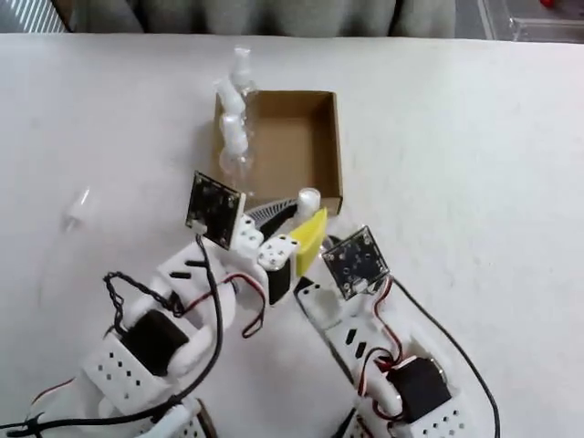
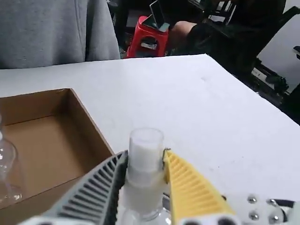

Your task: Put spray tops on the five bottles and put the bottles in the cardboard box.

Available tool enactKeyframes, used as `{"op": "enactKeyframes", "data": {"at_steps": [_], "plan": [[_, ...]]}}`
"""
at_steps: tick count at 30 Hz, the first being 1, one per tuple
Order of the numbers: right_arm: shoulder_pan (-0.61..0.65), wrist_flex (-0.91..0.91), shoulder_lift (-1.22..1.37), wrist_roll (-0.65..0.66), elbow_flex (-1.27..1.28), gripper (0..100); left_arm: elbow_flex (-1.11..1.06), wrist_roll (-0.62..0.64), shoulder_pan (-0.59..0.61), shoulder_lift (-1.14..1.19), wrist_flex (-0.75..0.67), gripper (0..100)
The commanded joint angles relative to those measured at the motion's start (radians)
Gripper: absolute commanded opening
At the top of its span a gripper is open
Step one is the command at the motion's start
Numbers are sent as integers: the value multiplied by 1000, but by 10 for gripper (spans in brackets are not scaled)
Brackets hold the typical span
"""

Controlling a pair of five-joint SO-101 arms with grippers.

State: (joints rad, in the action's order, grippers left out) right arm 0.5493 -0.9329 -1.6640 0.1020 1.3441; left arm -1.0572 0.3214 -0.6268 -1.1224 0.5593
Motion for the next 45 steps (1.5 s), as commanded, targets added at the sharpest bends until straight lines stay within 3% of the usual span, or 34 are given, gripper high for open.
{"op": "enactKeyframes", "data": {"at_steps": [1,12,20,24,28,34,38,42,45], "plan": [[-30,31,-10,-11,-14,16,3,-9,-8,2,-29,20],[-79,44,-33,-12,-12,16,3,-8,-42,2,-34,39],[-81,42,-33,-12,-11,16,-38,-3,-44,2,-32,325],[-79,41,-31,-12,-9,16,-40,-3,-42,-5,-32,372],[-79,45,-25,-12,-9,16,-48,-3,-42,-105,-14,372],[-85,47,-25,-12,-9,16,-38,-12,-41,-323,158,352],[-125,54,-25,-12,-14,16,-44,-12,1,-384,146,238],[-206,119,-24,-12,-9,16,-35,-12,24,-340,97,14],[-239,166,-22,-14,-9,16,-8,-12,21,-292,129,43]]}}
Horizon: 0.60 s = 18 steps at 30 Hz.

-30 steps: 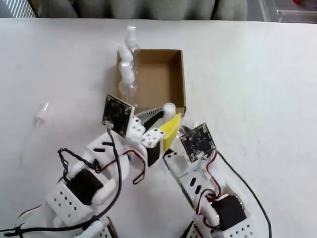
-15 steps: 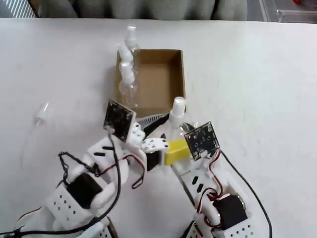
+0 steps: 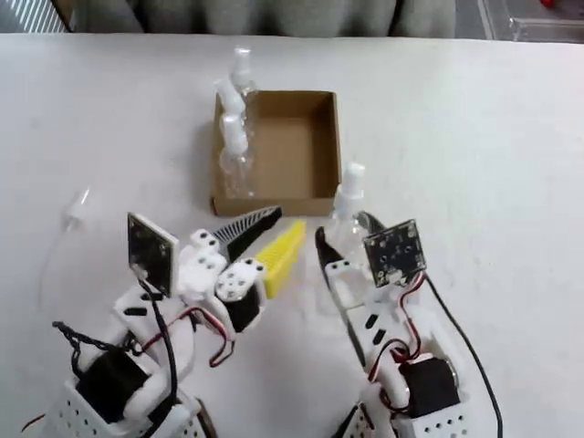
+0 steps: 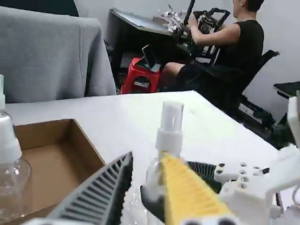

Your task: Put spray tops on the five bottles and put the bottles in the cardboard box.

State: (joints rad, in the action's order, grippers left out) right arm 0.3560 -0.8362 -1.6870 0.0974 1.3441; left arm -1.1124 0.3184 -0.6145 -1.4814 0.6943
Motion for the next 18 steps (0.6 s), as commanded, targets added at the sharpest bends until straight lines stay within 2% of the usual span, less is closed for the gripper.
{"op": "enactKeyframes", "data": {"at_steps": [1,6,10,14,16,18], "plan": [[-51,90,1,-9,-9,16,55,-9,4,76,9,23],[-74,246,18,-120,20,17,11,-46,-31,73,44,20],[-73,380,134,-120,29,18,-77,-175,-125,19,40,20],[-68,450,259,-129,0,17,-157,-201,-205,-42,40,20],[-65,453,302,-133,-28,17,-204,-201,-239,-62,6,20],[-64,455,320,-207,-35,17,-262,-196,-272,-70,-78,20]]}}
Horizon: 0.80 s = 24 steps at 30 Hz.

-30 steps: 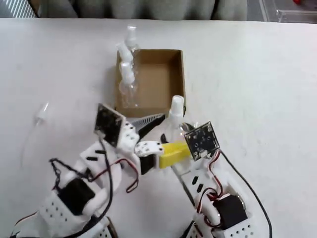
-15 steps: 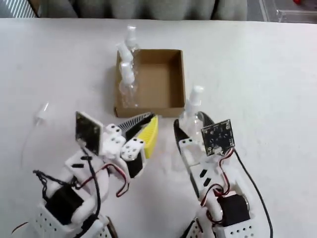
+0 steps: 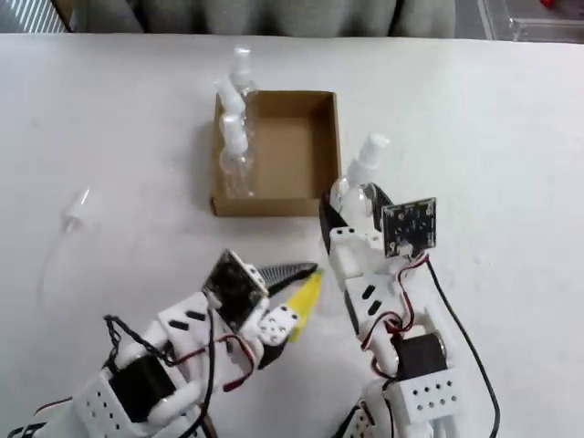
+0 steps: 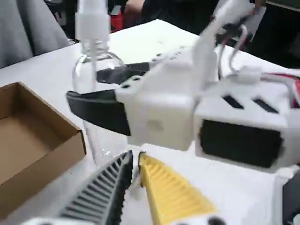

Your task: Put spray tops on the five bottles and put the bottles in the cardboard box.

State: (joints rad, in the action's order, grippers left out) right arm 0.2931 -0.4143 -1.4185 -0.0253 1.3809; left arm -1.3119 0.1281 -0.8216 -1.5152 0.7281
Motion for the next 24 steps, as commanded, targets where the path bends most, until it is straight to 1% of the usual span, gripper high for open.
{"op": "enactKeyframes", "data": {"at_steps": [1,4,5,6,10,15,17,20,22,24], "plan": [[-1,33,51,-149,-74,17,-95,-5,-79,-35,-163,20],[-2,31,35,-354,-74,17,-198,-9,-87,-35,-311,20],[-2,27,24,-393,-71,17,-219,-9,-82,-35,-351,20],[-1,24,12,-404,-68,17,-229,-9,-68,-35,-377,20],[8,13,-53,-408,-46,16,-226,-9,-8,-33,-382,20],[94,-62,-186,-402,-25,16,-218,-9,5,-12,-382,20],[117,-102,-245,-402,-25,16,-167,-8,5,68,-368,20],[133,-151,-309,-397,-21,16,-26,-9,5,269,-292,20],[113,-140,-331,-344,5,16,52,-9,5,403,-270,20],[96,-137,-343,-295,29,16,91,-9,7,490,-279,20]]}}
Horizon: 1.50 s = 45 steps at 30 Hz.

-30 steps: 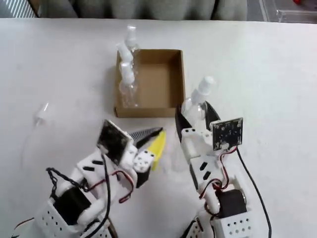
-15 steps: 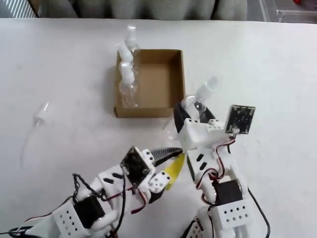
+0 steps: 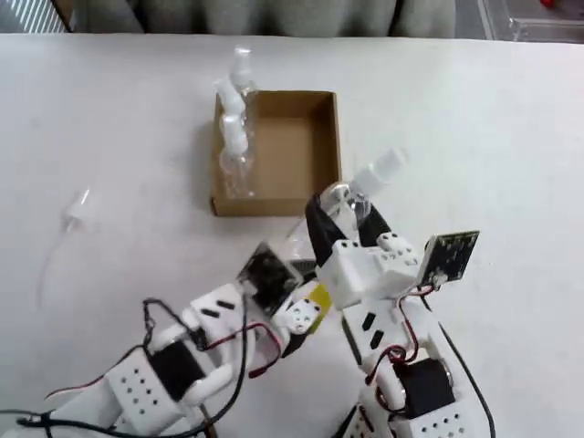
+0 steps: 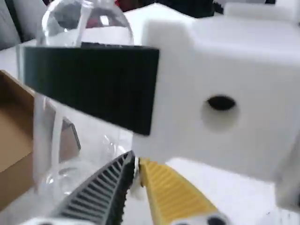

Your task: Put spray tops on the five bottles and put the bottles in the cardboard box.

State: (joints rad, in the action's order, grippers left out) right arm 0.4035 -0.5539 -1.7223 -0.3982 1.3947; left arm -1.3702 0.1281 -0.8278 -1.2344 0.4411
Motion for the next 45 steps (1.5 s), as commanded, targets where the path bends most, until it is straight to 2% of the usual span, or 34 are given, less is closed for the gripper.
{"op": "enactKeyframes", "data": {"at_steps": [1,6,12,18,23,27,33,36,40,45], "plan": [[-22,1,-42,83,20,16,150,-9,19,231,-9,20],[-22,-41,-65,83,23,16,114,-9,76,222,-81,20],[-22,-76,-77,92,21,16,94,-9,156,183,-87,20],[-27,-87,-77,94,21,16,81,-9,157,154,-75,20],[-27,-85,-76,94,28,16,71,-18,160,90,-6,20],[-28,-84,-74,94,28,16,98,-124,185,16,137,20],[-30,62,-73,101,94,16,218,-255,358,-24,442,20],[-59,156,-73,190,135,16,207,-288,506,-25,557,20],[-79,231,-73,212,149,16,115,-290,677,-25,528,20],[-77,275,-65,215,146,16,-40,-287,774,-25,358,20]]}}
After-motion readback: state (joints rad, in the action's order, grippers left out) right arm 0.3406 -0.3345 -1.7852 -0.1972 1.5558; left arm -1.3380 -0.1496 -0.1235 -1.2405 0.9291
